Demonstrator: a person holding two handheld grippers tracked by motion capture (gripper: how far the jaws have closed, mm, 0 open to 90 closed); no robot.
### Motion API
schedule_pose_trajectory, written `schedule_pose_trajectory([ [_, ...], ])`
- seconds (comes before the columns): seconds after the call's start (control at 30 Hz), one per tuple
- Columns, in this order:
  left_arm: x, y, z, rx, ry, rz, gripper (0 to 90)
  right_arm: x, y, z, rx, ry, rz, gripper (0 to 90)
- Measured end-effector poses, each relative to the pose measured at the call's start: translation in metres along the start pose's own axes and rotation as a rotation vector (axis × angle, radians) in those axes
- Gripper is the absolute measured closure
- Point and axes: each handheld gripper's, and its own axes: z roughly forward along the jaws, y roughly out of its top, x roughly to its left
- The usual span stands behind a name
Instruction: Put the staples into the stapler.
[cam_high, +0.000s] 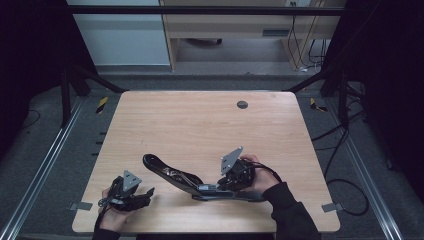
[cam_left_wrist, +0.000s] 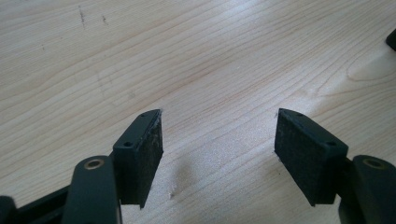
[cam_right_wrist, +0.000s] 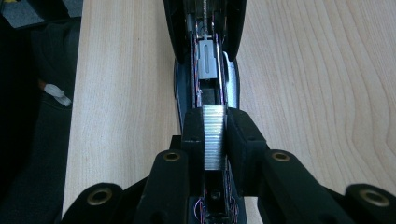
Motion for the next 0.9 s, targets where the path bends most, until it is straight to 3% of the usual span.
schedule_pose_trajectory([
  [0.57, 0.0001, 0.0000, 0.0001, 0.000, -0.001, 0.000, 31.8, -0.0009, -0.0003, 0.0022, 0.012, -0.002, -0.016, 76.9],
  [0.9, 0.0000, 0.0001, -0.0001, -0.002, -0.001, -0.001, 31.8, -0.0002, -0.0006, -0.0018, -0.008, -0.015, 0.011, 73.1],
])
